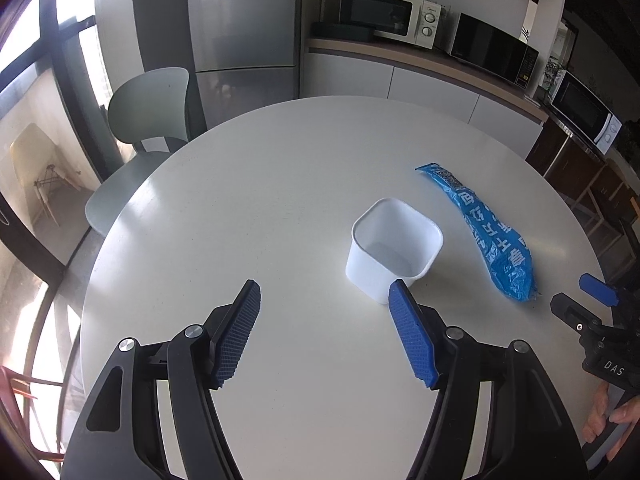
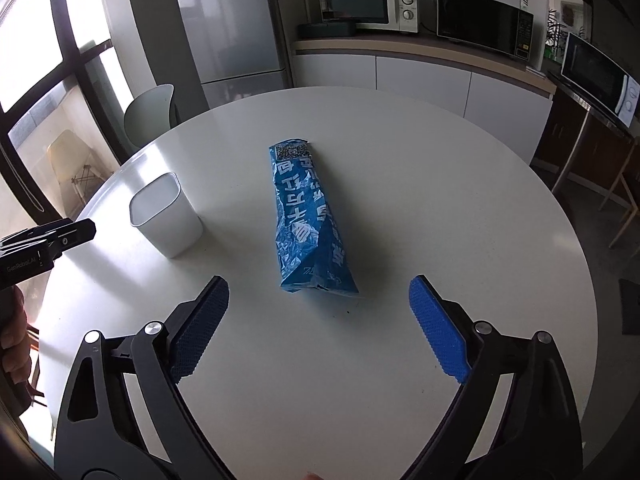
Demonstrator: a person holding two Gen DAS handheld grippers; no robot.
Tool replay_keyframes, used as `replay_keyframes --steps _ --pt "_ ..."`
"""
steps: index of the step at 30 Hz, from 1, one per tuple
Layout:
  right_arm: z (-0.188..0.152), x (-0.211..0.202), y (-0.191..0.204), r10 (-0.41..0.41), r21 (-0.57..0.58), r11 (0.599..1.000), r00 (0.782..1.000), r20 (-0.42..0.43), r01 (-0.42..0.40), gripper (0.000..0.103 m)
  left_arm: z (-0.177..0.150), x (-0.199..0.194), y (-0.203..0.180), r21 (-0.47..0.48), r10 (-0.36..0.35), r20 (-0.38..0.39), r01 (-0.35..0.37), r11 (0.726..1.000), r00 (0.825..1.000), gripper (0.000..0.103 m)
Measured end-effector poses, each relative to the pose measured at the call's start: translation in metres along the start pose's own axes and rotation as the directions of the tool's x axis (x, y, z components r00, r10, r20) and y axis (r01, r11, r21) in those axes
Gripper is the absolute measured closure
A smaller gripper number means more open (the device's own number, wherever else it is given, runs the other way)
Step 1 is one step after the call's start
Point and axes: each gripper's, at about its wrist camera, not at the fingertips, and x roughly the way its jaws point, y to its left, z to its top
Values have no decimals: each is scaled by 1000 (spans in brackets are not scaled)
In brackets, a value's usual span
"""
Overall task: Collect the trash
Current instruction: 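Grasp the blue snack bag with the right gripper while the left gripper grasps the white cup rim, then carry the blue bag and white cup down over the blue basket with both grippers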
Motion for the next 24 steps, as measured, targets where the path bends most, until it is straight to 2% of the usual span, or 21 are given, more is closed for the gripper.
replay_keyframes --steps 4,9,11,13,15,17,18,19,20,24 --pt "8 24 -3 -4 1 1000 999 -33 4 20 20 23 -7 4 -1 -34 1 1000 999 36" --pt "12 49 -6 3 3 1000 997 -76 -3 27 29 50 -15 36 8 -82 -5 999 997 36" --pt "12 57 -7 10 0 1000 995 -99 -11 33 31 61 -17 51 -7 -117 13 999 993 36" --pt "10 63 -9 10 5 1000 994 -109 -9 43 31 67 -15 28 -43 -137 47 998 990 36" --pt "9 66 -8 11 1 1000 993 -116 -11 52 30 72 -14 8 -65 -147 67 998 987 43" --pt "7 66 -7 -2 -11 1000 994 -109 1 59 29 74 -15 9 -75 -153 77 997 985 63" --pt "6 66 -6 -4 -15 1000 994 -109 2 65 28 73 -16 12 -78 -149 81 997 986 69" --pt "6 66 -6 0 -14 1000 994 -108 -2 71 27 73 -17 13 -90 -145 93 996 985 83" --pt "5 65 -7 13 -7 1000 994 -106 -14 76 25 72 -19 20 -93 -142 97 995 985 87" --pt "2 60 -7 24 -7 1000 994 -103 -25 98 18 67 -28 68 -60 -123 69 995 991 88"
